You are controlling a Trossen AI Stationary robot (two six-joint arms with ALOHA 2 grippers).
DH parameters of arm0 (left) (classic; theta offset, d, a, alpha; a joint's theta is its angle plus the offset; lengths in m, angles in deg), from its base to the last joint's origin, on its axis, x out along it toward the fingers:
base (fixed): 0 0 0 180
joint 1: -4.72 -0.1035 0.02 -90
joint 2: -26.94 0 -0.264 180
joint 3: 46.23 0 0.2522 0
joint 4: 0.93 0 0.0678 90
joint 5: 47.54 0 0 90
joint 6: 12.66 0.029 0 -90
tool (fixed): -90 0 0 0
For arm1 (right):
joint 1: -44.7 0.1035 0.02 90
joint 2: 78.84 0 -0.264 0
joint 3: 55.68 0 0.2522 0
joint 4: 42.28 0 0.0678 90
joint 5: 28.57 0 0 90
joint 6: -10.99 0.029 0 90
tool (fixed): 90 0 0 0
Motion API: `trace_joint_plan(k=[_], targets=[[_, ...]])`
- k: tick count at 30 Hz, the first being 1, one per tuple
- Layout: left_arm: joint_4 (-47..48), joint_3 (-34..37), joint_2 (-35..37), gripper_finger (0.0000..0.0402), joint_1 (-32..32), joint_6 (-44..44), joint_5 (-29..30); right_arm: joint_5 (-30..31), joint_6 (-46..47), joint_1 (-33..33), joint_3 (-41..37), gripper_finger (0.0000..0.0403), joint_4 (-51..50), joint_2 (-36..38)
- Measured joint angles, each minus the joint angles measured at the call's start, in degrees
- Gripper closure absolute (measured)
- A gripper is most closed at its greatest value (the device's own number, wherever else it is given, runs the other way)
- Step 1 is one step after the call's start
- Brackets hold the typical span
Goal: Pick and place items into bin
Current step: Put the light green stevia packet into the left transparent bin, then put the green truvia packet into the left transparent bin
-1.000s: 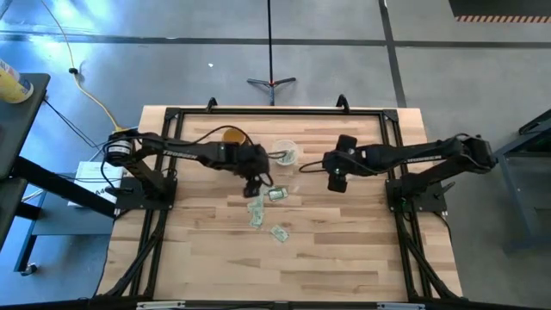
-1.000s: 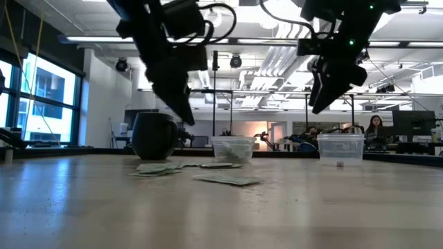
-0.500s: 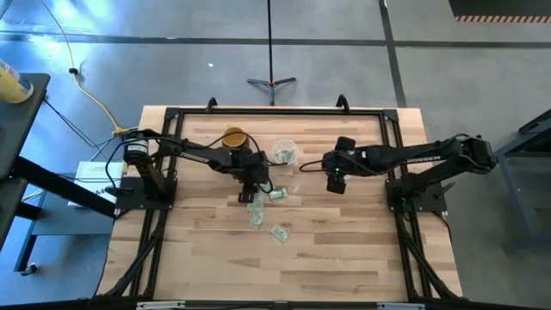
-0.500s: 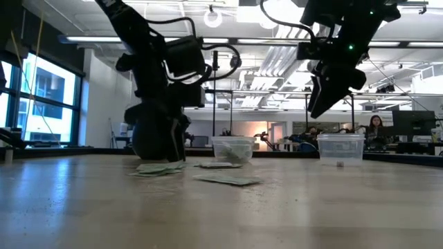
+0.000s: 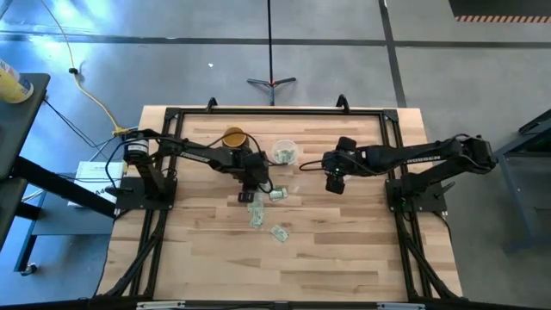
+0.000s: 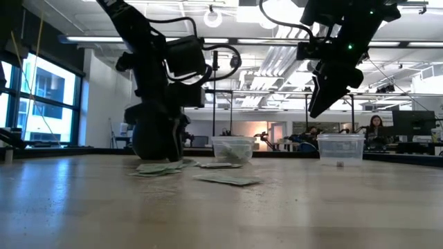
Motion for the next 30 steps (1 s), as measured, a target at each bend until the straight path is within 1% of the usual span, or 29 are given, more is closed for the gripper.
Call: trace_joint_plan(k=[3, 4, 6, 9, 11, 13, 16, 19, 21, 25, 27, 30], targets=[[4.48, -2.46, 0.35, 0.0373, 0.03, 0.28, 3.95, 0.04, 0.58, 0.00, 0.00, 0.0100, -0.04, 0.00], [6.38, -3.82, 0.63, 0.0380, 0.01, 0.36, 5.06, 0.06, 0.94, 0.00, 0.00, 0.0100, -0.14, 0.00], [10.94, -7.58, 0.97, 0.0378, -0.04, 0.36, 6.05, 0.16, 1.63, 0.00, 0.00, 0.0100, -0.52, 0.00], [18.12, -13.70, 0.98, 0.0350, -0.02, 0.41, 6.77, 0.40, 1.70, 0.00, 0.00, 0.0100, -1.04, 0.00], [16.64, -17.46, 1.00, 0.0342, 0.00, 1.55, 7.06, 0.97, 1.70, 0.00, 0.00, 0.0100, -1.35, -0.02], [12.95, -19.76, 1.04, 0.0354, -0.47, 4.05, 7.07, 1.46, 1.70, 0.00, 0.00, 0.0100, -1.37, -0.02], [6.61, -21.39, 0.09, 0.0380, -2.76, 7.93, 7.06, 1.82, 2.07, 0.00, 0.02, 0.0100, -1.72, -0.02], [3.47, -21.46, -1.55, 0.0380, -6.36, 10.67, 7.19, 1.84, 3.16, 0.00, 0.02, 0.0100, -2.93, -0.02], [2.03, -21.43, -3.23, 0.0364, -8.77, 10.91, 7.27, 2.22, 3.19, 0.02, 0.02, 0.0100, -3.68, -0.02], [-1.36, -21.41, -6.30, 0.0288, -12.10, 10.16, 4.83, 2.64, 3.21, 0.31, 0.02, 0.0100, -4.04, -0.04], [-0.13, -21.40, -6.99, 0.0252, -12.30, 7.90, 3.05, 2.63, 3.27, 0.33, 0.02, 0.0100, -4.55, -0.03], [2.01, -21.41, -7.01, 0.0213, -11.24, 5.70, 1.27, 2.66, 3.30, 0.33, 0.02, 0.0100, -5.38, -0.04]])
